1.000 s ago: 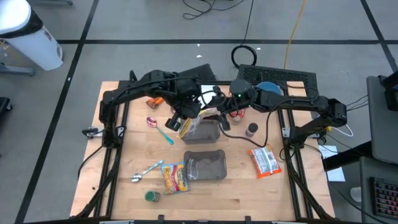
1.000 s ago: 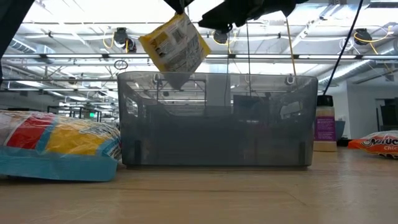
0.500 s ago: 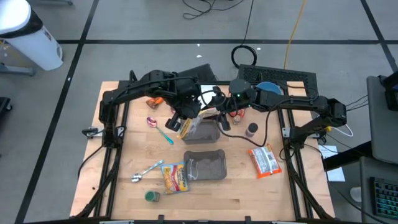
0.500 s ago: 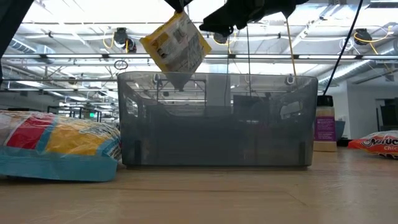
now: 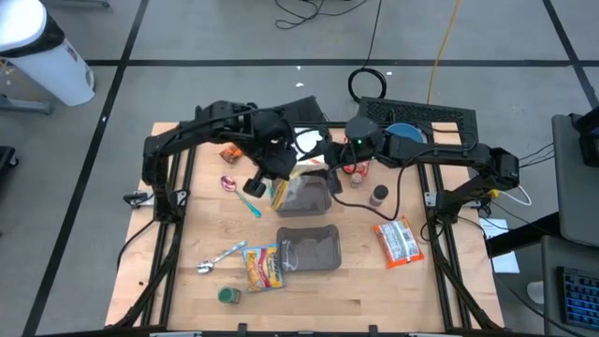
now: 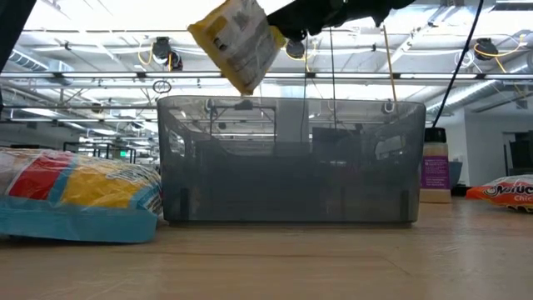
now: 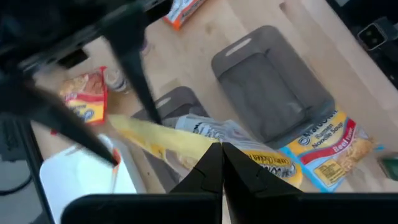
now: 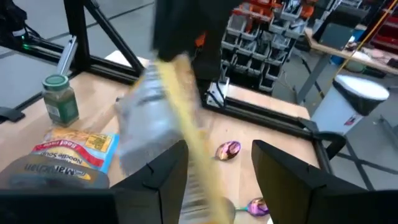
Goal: Pick & Place Food Item
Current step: Put the yellow noodle pack into the top black bin
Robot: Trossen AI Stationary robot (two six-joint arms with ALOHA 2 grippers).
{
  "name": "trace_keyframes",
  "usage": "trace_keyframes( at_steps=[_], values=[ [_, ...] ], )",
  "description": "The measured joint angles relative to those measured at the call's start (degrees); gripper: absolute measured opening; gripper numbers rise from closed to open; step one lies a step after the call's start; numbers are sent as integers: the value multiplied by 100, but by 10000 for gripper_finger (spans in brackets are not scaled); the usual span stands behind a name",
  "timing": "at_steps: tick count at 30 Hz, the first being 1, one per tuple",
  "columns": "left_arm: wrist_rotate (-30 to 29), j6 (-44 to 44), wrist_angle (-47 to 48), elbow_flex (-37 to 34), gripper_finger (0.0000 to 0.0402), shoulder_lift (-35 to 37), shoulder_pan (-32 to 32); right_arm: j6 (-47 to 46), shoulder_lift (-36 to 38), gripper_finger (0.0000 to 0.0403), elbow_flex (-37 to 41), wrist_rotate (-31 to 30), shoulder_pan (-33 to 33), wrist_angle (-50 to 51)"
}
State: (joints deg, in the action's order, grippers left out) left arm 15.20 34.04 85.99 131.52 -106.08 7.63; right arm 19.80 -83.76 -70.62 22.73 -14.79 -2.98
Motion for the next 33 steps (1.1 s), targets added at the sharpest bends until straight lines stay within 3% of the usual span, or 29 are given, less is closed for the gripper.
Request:
trace_keyframes(
  at_steps=[10, 19, 22, 28, 33],
  values=[
    [-7, -76, -115, 0, 2, 2, -3, -266, -256, 154, 3, 591, 130, 171],
    [-36, -153, -127, 0, 2, 2, 24, -703, -238, 9, 3, 588, 166, 127],
    [-323, -278, -207, 0, 11, 2, 23, -830, -202, 8, 3, 441, 166, 141],
    [-1683, -594, -260, 0, 31, 2, 56, -928, -100, 1, 3, 254, 133, 163],
    [-1576, -779, -262, 0, 56, 4, 212, -1023, 31, 0, 7, 108, 47, 347]
  ],
)
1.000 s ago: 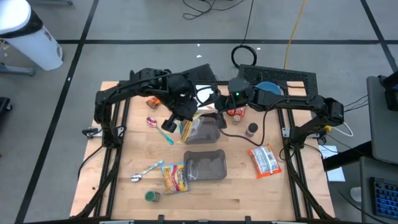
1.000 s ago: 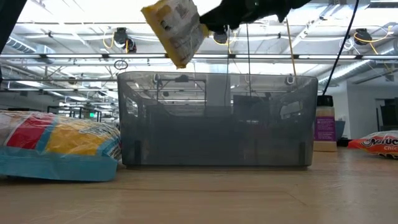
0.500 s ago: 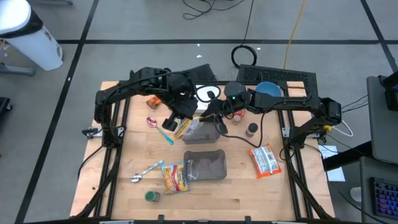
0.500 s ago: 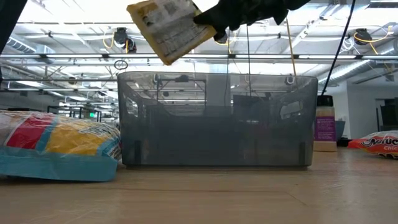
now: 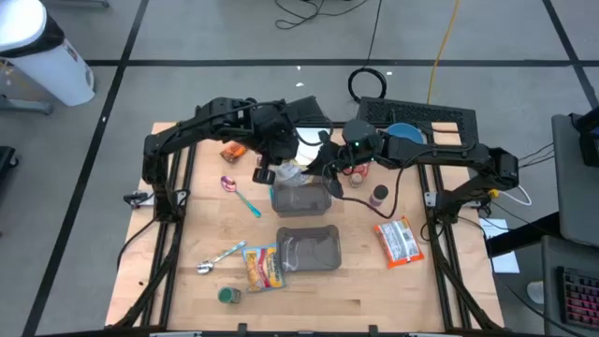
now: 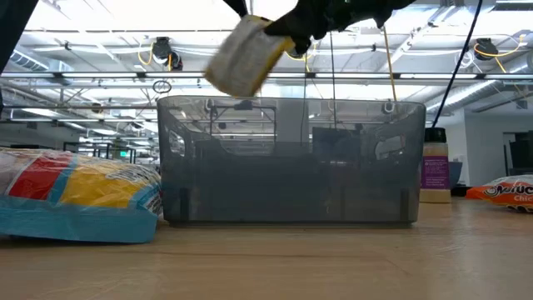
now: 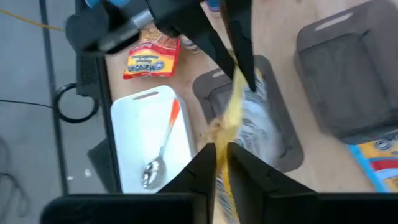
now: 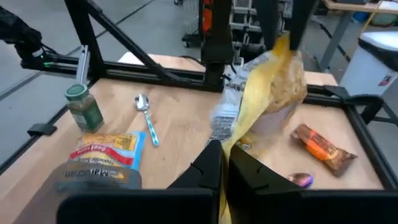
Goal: Pick & Place Food Item
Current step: Put the yellow noodle pack into the top black bin
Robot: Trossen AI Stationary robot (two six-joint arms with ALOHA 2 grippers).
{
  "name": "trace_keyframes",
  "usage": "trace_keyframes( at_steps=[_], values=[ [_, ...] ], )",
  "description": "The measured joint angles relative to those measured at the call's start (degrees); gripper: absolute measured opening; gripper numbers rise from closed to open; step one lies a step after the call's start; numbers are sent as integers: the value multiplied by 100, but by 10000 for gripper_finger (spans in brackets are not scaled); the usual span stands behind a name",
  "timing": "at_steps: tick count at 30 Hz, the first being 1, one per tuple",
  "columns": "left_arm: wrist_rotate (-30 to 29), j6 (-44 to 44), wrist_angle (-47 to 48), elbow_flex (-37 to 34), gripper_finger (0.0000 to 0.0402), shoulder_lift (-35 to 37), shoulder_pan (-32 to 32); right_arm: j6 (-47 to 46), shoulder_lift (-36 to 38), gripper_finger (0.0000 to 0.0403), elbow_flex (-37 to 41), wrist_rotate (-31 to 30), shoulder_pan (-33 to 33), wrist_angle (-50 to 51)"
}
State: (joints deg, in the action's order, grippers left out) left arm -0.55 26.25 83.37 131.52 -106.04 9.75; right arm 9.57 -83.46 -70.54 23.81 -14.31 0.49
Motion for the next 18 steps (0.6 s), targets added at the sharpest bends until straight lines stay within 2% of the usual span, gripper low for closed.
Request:
trace_keyframes(
  at_steps=[5, 11, 13, 18],
  values=[
    [398, -212, -66, 4, 101, 141, 180, -188, 136, 0, -5, 4, -144, 196],
    [446, -463, -106, 4, 148, 436, 443, -442, 251, 0, -9, 16, -266, 285],
    [789, -686, -112, 4, 156, 526, 620, -453, 256, 0, -15, -11, -266, 405],
    [2386, -1039, -95, -7, 163, 573, 1123, -600, 244, 0, -7, -88, -207, 656]
  ],
)
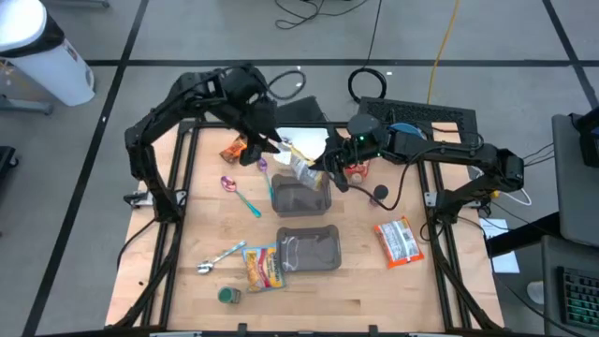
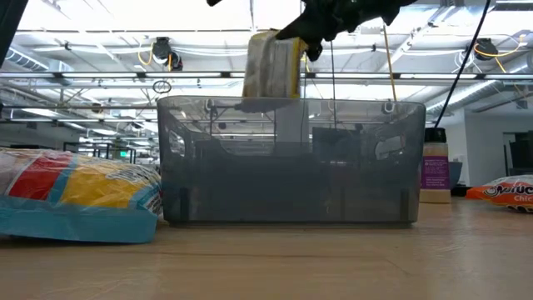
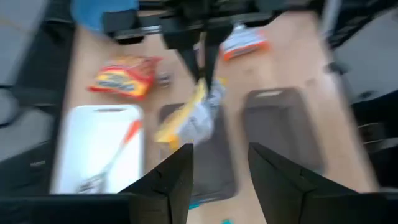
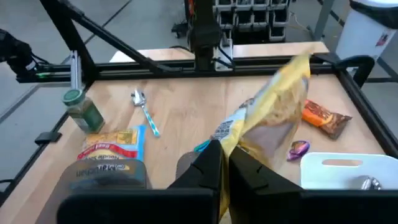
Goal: Pick & Place Food Item
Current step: Put the yellow noodle pack into the top black bin
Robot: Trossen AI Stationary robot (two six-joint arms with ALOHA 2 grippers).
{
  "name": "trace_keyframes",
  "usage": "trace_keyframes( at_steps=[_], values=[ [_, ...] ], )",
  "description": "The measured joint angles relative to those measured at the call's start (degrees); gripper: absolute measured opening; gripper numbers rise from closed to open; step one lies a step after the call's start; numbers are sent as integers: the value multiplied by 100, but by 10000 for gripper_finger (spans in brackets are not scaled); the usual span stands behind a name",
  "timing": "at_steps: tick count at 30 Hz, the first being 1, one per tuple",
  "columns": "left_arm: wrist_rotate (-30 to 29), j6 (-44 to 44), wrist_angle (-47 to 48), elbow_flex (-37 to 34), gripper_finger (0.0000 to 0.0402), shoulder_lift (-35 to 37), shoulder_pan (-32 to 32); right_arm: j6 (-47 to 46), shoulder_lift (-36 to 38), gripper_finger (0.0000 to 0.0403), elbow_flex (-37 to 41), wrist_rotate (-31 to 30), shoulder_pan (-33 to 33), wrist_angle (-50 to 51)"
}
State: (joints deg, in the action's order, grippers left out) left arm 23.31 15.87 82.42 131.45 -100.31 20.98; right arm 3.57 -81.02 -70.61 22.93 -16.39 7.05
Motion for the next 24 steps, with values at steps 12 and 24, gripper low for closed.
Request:
trace_keyframes(
  at_steps=[12, 24],
  values=[
    [-390, -741, -394, -1795, 141, 39, 300, -1579, 1, 0, 0, -2399, 663, 145],
    [-1400, -1908, -1949, -4578, 111, 1507, 393, -3164, -159, 0, -4, -4558, 1337, 83]
  ],
)
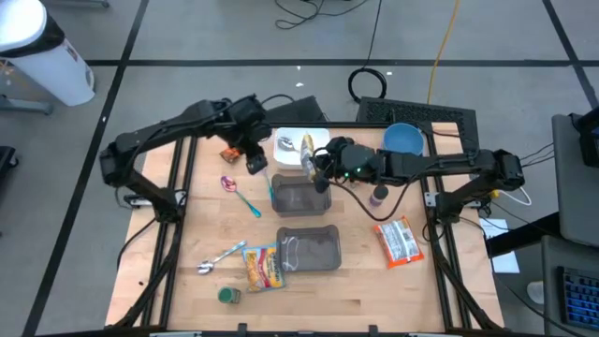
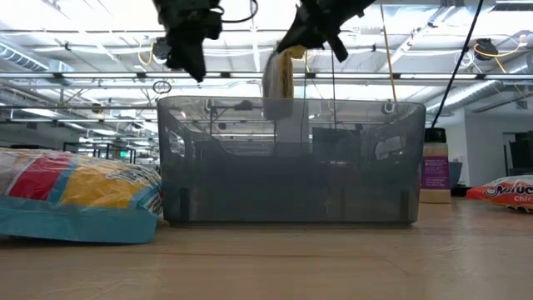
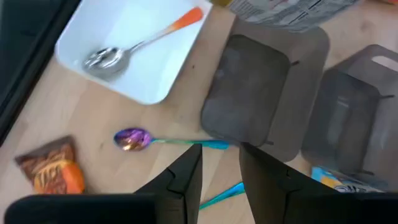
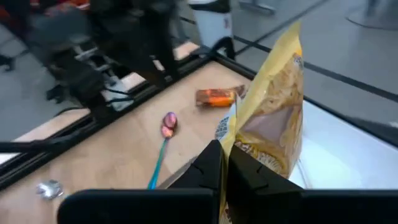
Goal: Pick & Place Food Item
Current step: Put the yellow noodle pack into the top black bin
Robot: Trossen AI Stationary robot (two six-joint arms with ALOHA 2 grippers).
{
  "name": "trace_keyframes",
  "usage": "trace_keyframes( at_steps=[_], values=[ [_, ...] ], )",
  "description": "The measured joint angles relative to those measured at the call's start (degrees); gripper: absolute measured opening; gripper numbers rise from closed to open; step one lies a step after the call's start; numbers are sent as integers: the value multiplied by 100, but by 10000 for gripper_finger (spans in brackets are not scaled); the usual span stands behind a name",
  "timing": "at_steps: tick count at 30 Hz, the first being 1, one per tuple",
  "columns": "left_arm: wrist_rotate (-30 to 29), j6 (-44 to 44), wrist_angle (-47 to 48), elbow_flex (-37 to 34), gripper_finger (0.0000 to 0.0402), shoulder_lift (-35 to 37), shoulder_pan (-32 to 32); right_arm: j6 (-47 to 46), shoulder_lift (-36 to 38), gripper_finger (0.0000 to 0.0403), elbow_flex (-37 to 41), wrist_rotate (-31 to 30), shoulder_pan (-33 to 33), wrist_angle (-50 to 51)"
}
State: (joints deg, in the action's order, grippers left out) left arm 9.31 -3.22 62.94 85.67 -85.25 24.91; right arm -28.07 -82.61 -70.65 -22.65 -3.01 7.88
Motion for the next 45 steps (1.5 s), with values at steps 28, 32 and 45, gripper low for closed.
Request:
trace_keyframes(
  at_steps=[28, 32, 45],
  values=[
    [-292, -493, -913, -2096, 113, 614, -404, -2088, -546, 0, 666, -1478, 812, 281],
    [-248, -510, -980, -2096, 113, 614, -431, -2239, -542, 0, 809, -1490, 882, 271],
    [-233, -624, -985, -2096, 113, 614, -592, -2228, -540, 0, 811, -1473, 1045, 363]
  ],
)
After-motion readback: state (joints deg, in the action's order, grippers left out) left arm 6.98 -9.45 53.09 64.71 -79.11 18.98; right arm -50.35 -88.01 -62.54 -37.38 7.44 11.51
